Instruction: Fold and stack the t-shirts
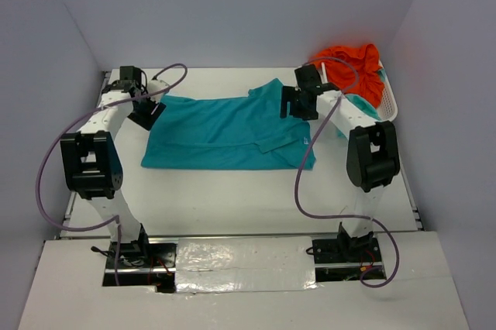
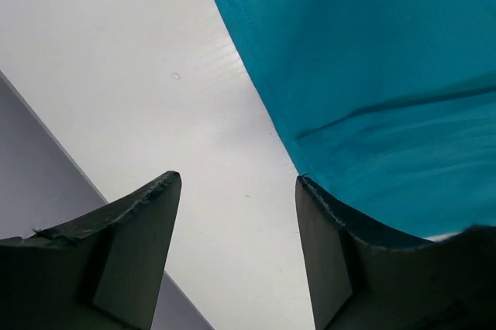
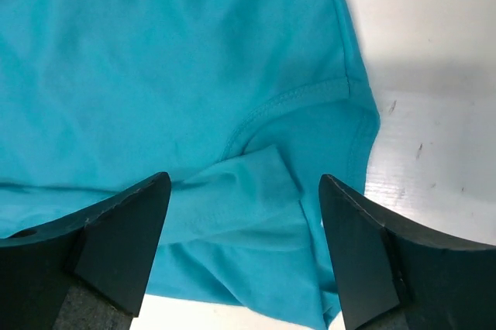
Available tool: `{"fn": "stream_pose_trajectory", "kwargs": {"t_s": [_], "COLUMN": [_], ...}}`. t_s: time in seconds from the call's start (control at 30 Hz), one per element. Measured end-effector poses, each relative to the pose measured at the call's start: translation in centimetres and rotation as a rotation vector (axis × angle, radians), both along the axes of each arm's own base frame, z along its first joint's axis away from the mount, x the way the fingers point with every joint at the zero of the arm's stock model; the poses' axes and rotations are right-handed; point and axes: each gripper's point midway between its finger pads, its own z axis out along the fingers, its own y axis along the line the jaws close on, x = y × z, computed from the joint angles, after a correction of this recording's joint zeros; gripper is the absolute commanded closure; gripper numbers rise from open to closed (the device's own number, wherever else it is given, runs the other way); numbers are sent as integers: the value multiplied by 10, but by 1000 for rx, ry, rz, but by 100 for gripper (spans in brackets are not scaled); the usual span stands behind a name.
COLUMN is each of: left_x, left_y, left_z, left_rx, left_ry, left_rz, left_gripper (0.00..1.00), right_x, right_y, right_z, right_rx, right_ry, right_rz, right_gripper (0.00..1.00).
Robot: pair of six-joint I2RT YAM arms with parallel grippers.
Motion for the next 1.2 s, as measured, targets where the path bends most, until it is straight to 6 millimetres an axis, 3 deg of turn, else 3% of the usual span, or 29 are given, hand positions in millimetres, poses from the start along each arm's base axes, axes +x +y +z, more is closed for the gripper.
{"fn": "stream_pose_trajectory", "kwargs": {"t_s": [0.07, 0.13, 0.17, 0.23, 0.33, 0.43, 0.53, 0.57, 0.67, 0.7, 0.77, 0.8, 0.83, 1.03, 1.1, 1.2], "left_x": [-1, -14, -25, -51, -85, -96, -92, -90, -88, -88, -89, -90, -90, -93, -99, -125], "left_y": [-3, -8, -10, -14, -20, -23, -20, -19, -19, -19, -22, -23, -23, -21, -19, -13], "left_z": [9, 10, 6, -9, -39, -60, -71, -75, -85, -85, -86, -86, -87, -85, -84, -85], "left_rx": [-19, -48, -62, -87, -119, -134, -126, -119, -128, -130, -139, -142, -142, -130, -111, -64], "left_ry": [-10, 17, 40, 115, 247, 315, 320, 315, 313, 311, 312, 314, 311, 270, 256, 294], "left_rz": [1, 13, 28, 51, 88, 122, 150, 162, 186, 190, 193, 195, 197, 177, 161, 146], "left_gripper": [26, 21, 20, 18, 17, 18, 22, 24, 49, 62, 85, 100, 100, 100, 100, 100], "right_x": [-11, -31, -51, -86, -117, -135, -142, -143, -135, -134, -132, -132, -132, -135, -145, -170], "right_y": [-2, -6, -11, -16, -19, -25, -33, -35, -36, -37, -37, -37, -37, -37, -36, -34], "right_z": [4, 2, -1, -12, -33, -56, -74, -78, -78, -78, -80, -81, -82, -83, -83, -83], "right_rx": [3, 8, 14, 26, 57, 79, 81, 81, 101, 108, 127, 138, 149, 180, 188, 214], "right_ry": [4, 28, 49, 111, 189, 273, 323, 334, 308, 302, 294, 295, 297, 295, 304, 344], "right_rz": [3, 2, -12, -28, -50, -89, -131, -142, -164, -169, -174, -181, -180, -188, -186, -187], "right_gripper": [15, 15, 15, 14, 15, 16, 17, 20, 36, 57, 77, 94, 100, 100, 100, 100]}}
